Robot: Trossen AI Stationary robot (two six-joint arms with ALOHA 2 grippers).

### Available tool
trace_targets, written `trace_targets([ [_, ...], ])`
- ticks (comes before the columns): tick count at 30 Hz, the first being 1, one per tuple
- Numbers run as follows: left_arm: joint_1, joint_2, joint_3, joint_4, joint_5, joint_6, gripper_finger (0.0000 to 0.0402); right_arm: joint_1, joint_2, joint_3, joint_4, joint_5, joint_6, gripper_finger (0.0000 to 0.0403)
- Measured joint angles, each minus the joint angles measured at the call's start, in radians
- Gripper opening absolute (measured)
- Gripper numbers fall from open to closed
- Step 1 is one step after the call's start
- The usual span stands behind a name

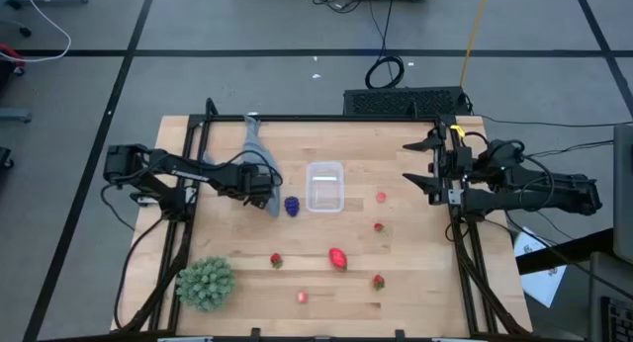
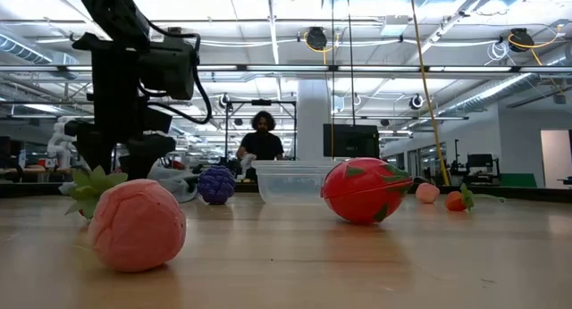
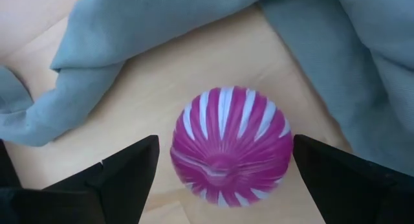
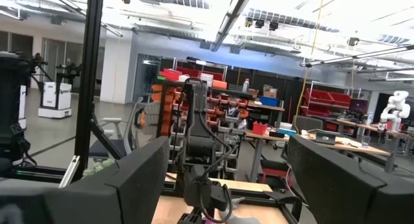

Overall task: Pick and placing Produce into tupperware
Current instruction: Put the purple onion into the transparent bin

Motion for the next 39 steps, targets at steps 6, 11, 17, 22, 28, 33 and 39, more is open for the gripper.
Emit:
trace_targets([
  [6,0.002,-0.005,0.000,0.023,-0.002,0.018,0.0360,0.000,0.000,0.000,-0.005,0.000,0.000,0.0309],
  [11,0.006,-0.005,0.000,0.065,-0.018,0.048,0.0360,0.000,0.000,0.000,-0.005,0.000,0.000,0.0309],
  [17,0.020,-0.005,0.000,0.058,-0.018,0.051,0.0360,0.000,0.000,0.000,-0.005,0.000,0.000,0.0309],
  [22,0.026,-0.005,0.000,0.046,-0.018,0.051,0.0360,0.000,0.000,0.000,-0.005,0.000,0.000,0.0309],
  [28,0.026,-0.005,0.000,0.044,-0.018,0.050,0.0332,0.000,0.000,0.000,-0.005,0.000,0.000,0.0309],
  [33,0.026,-0.005,0.000,0.045,-0.017,0.050,0.0293,0.000,0.000,0.000,-0.005,0.000,0.000,0.0309],
  [39,0.026,-0.005,0.001,0.044,-0.018,0.050,0.0262,0.000,0.000,0.000,-0.005,0.000,0.000,0.0309],
])
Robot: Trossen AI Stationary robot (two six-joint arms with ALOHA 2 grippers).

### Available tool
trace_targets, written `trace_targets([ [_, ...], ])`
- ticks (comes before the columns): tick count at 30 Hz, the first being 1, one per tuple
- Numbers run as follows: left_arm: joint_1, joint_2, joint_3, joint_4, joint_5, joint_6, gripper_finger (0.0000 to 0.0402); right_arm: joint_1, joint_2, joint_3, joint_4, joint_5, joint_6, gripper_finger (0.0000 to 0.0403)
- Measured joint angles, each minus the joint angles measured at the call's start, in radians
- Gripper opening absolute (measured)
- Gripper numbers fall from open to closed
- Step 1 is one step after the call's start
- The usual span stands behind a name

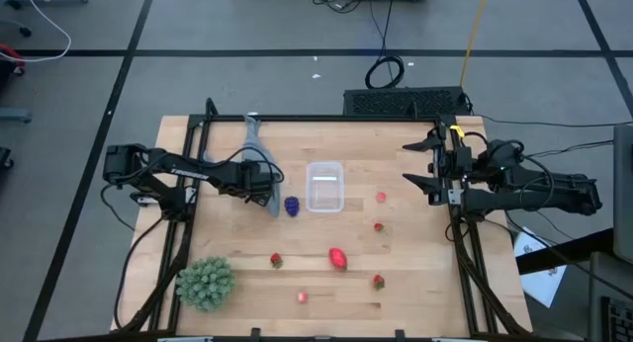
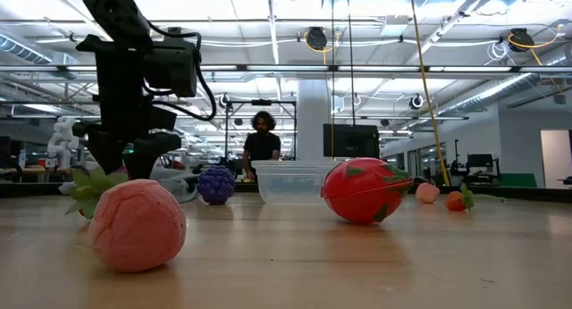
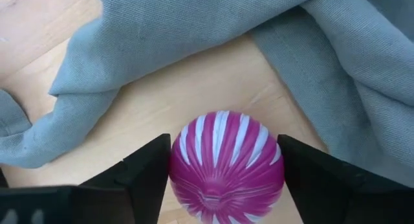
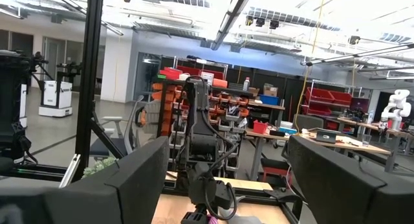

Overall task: Pick and placing Produce into tupperware
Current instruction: Put the purple onion into the transparent bin

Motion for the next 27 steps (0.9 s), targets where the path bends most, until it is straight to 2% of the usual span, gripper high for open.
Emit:
trace_targets([
  [18,0.000,0.000,0.003,-0.026,0.027,0.016,0.0280,0.000,0.000,0.000,0.000,0.000,0.000,0.0309],
  [27,-0.002,0.000,0.094,-0.147,0.031,0.033,0.0280,0.000,0.000,0.000,0.000,0.000,0.000,0.0309],
])
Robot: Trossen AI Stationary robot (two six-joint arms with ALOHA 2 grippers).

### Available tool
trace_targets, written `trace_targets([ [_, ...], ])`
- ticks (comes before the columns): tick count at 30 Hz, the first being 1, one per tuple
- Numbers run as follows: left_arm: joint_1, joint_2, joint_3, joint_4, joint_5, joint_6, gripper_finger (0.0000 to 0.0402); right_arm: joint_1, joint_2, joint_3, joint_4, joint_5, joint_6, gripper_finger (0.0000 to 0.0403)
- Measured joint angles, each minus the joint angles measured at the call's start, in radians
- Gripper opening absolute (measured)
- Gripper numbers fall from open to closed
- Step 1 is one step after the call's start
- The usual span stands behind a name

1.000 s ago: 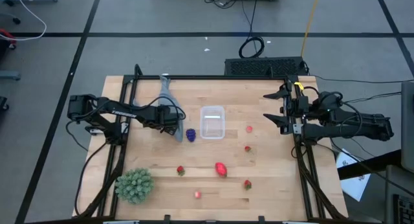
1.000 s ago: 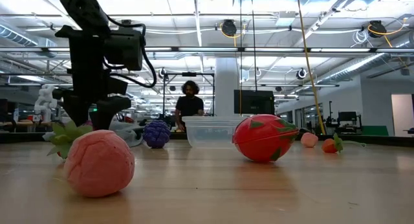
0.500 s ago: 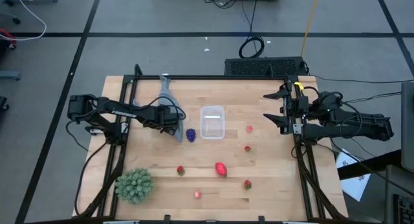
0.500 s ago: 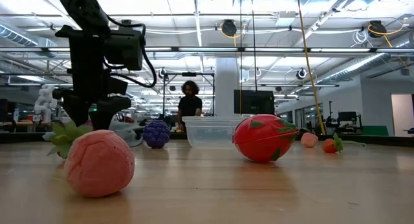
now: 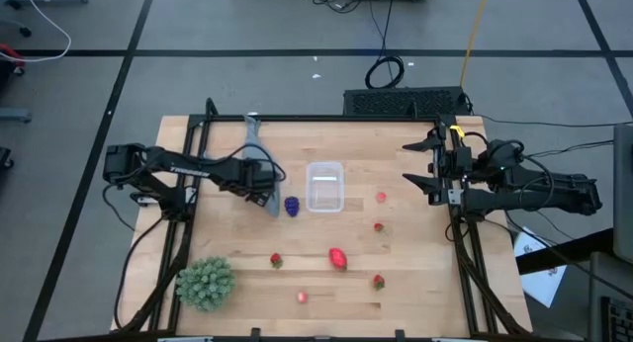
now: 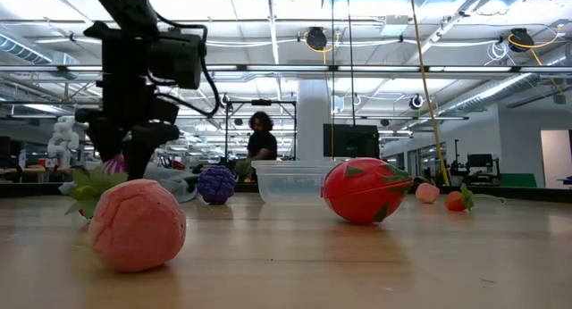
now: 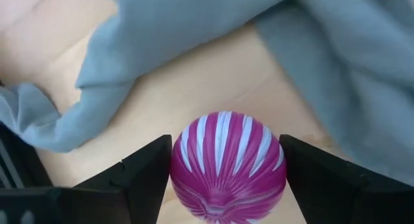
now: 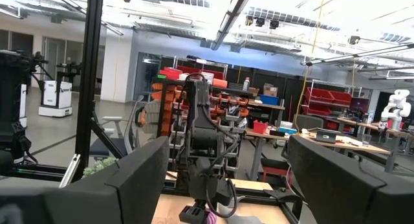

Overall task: Pick and placing Produce into tupperware
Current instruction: Put the purple onion into the transparent bin

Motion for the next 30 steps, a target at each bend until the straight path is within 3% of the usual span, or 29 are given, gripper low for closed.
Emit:
trace_targets([
  [12,-0.050,0.000,0.226,-0.036,0.029,0.090,0.0280,0.000,0.000,0.000,0.000,0.000,0.000,0.0309],
  [18,-0.077,0.000,0.435,0.002,0.023,0.257,0.0280,0.000,0.000,0.000,0.000,0.000,0.000,0.0309],
  [23,-0.078,0.000,0.567,0.126,0.021,0.425,0.0280,0.000,0.000,0.000,0.000,0.000,0.000,0.0309],
  [30,-0.075,0.109,0.799,0.170,-0.016,0.653,0.0280,0.000,0.000,0.000,0.011,0.000,0.000,0.0309],
])
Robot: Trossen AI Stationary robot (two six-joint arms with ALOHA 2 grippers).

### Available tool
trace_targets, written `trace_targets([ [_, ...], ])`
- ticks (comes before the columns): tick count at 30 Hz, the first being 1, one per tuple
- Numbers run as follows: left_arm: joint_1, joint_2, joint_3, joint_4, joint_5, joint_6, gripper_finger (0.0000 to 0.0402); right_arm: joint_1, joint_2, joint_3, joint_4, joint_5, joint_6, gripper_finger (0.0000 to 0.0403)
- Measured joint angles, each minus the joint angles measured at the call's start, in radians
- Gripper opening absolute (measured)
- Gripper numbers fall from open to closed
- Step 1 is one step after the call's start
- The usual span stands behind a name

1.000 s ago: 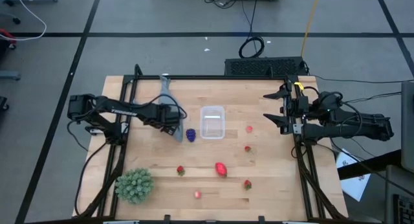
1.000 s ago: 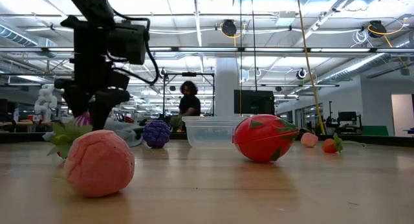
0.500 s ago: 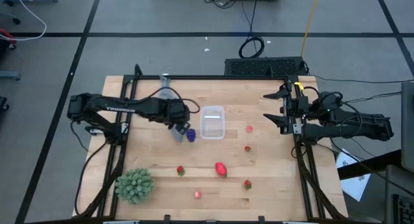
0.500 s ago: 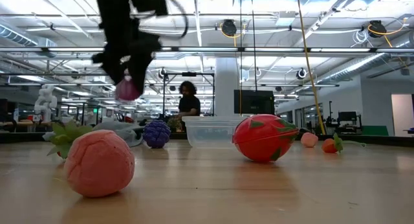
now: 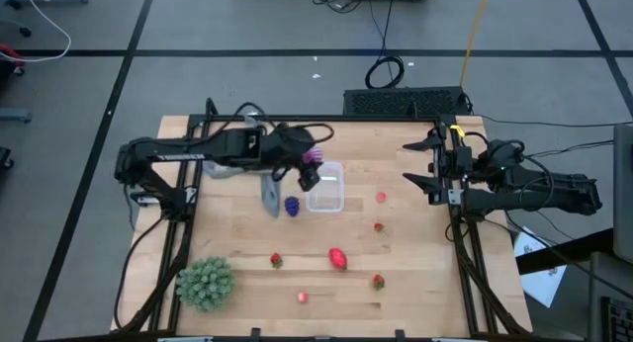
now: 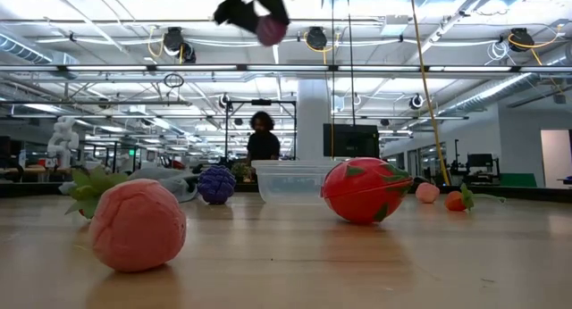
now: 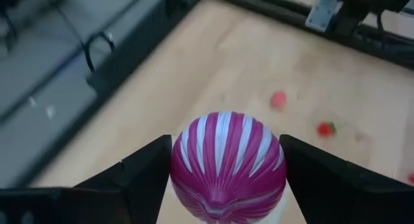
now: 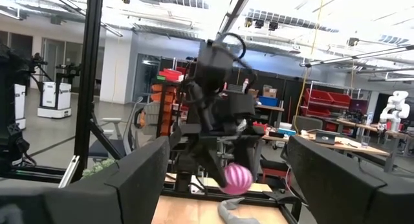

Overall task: Pick and placing Produce into tupperware
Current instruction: Put the purple onion into the transparent bin

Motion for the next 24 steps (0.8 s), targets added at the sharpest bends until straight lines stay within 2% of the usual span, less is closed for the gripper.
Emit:
trace_targets([
  [5,0.022,0.147,0.212,-0.085,-0.017,0.127,0.0280,0.000,0.000,0.000,0.008,0.000,0.000,0.0309],
  [10,0.047,0.288,0.368,-0.327,-0.017,0.085,0.0280,0.000,-0.003,0.000,-0.005,0.000,-0.003,0.0309],
  [12,0.049,0.324,0.377,-0.390,-0.012,0.067,0.0280,0.000,-0.007,0.000,-0.003,0.006,-0.030,0.0309],
  [15,0.049,0.372,0.371,-0.438,-0.009,0.050,0.0280,0.000,-0.014,0.000,-0.003,0.074,-0.100,0.0309],
  [20,0.050,0.453,0.371,-0.431,0.020,0.055,0.0280,0.000,-0.015,0.000,-0.001,0.245,-0.208,0.0309],
  [24,0.050,0.510,0.371,-0.415,0.044,0.061,0.0280,0.000,-0.015,0.000,-0.003,0.306,-0.248,0.0309],
])
